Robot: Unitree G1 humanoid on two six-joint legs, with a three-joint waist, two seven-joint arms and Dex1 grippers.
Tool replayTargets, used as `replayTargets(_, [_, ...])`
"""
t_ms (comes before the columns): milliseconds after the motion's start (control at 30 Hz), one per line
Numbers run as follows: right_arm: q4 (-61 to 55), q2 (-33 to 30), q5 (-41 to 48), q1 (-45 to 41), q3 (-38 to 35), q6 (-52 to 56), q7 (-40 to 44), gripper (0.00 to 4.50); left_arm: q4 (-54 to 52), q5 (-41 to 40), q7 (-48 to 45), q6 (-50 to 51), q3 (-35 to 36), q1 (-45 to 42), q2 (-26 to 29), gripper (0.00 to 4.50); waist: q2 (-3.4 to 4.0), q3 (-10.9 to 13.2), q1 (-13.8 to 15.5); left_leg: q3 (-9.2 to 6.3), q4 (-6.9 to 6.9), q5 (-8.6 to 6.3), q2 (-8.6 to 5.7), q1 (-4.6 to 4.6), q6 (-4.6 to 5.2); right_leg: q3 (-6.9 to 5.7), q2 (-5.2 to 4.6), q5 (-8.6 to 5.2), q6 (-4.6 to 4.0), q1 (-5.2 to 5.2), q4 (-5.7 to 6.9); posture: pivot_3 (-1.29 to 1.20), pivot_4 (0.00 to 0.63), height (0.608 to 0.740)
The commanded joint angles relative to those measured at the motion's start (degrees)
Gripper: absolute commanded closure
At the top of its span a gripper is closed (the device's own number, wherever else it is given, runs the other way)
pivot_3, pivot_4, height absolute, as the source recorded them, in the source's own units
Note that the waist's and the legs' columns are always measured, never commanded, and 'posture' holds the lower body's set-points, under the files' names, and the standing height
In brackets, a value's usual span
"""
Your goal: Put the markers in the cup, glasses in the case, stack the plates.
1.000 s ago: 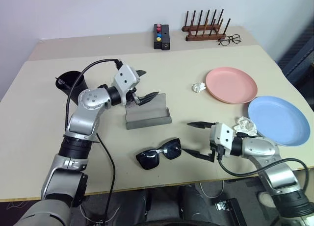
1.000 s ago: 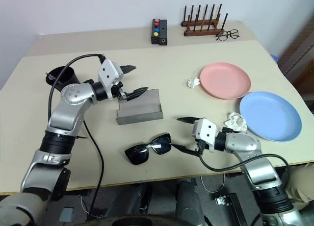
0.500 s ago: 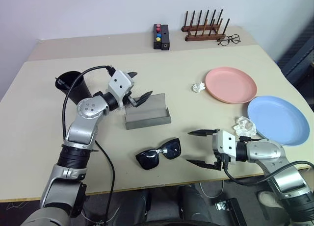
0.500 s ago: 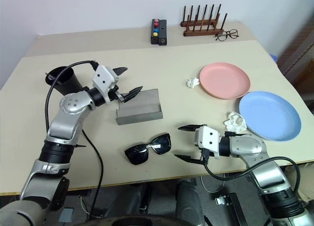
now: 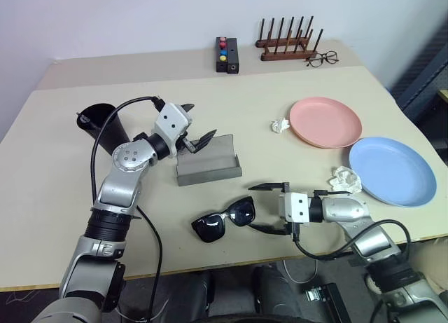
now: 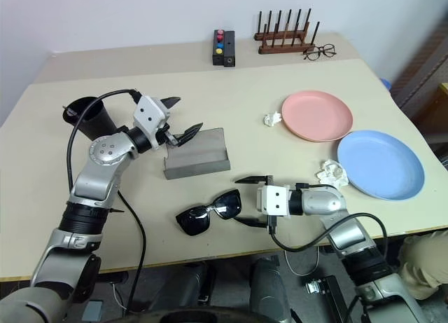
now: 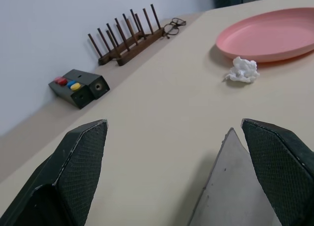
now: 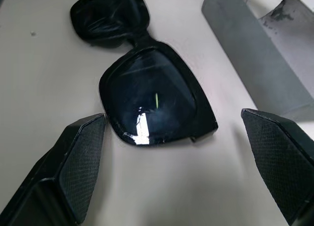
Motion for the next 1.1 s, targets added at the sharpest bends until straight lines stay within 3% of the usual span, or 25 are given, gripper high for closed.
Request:
replayTargets(33, [1.7, 2.3, -1.8, -1.1, 0.7, 2.6, -3.4, 0.00, -3.3, 0.2, 0.8, -0.1, 0.7, 0.3, 0.6, 0.03, 0.00, 0.0, 0.0, 0.00, 0.00, 0.00, 0.00, 0.00, 0.00, 0.00, 0.00, 0.00, 0.00, 0.00, 0.00, 0.00, 0.150, 0.740])
replayTargets(333, [4.2, 5.5, -2.1, -4.1, 0.6, 5.1, -6.4, 0.00, -4.6, 0.1, 1.1, 1.0, 0.7, 1.0, 1.1, 0.03, 0.01, 0.0, 0.2, 0.01, 0.00, 0.00, -0.01, -0.01, 0.00, 0.01, 0.00, 0.00, 0.00, -0.01, 0.00, 0.00, 0.150, 0.740])
replayTargets(533, [-8.7, -2.6, 6.6, 1.3, -1.7, 13.6, 2.2, 0.00, -4.0, 0.0, 0.5, 0.6, 0.9, 1.1, 1.9, 0.03, 0.01, 0.0, 0.6, -0.03, 0.00, -0.02, -0.06, -0.09, 0.04, 0.00, -0.04, 0.00, 0.00, -0.02, -0.06, 0.00, 0.150, 0.740])
replayTargets(700, [-14.2, -7.0, 9.7, 4.6, -3.3, 17.2, 4.5, 0.00, -2.9, 0.1, 0.4, -0.2, 0.4, 0.7, 1.8, 0.03, 0.01, 0.0, 0.3, -0.02, -0.02, -0.03, -0.03, -0.12, 0.05, 0.00, -0.03, 0.00, 0.00, -0.06, -0.08, 0.00, 0.150, 0.740])
replayTargets(1100, [-10.8, 2.9, 2.2, 0.4, 0.4, 19.1, -7.3, 0.00, -2.6, 0.9, 0.6, -1.1, -0.1, 0.9, 1.2, 0.03, 0.00, 0.0, 0.4, -0.01, -0.02, -0.03, -0.05, -0.12, 0.04, 0.00, -0.05, 0.00, 0.00, -0.07, -0.08, 0.00, 0.150, 0.740])
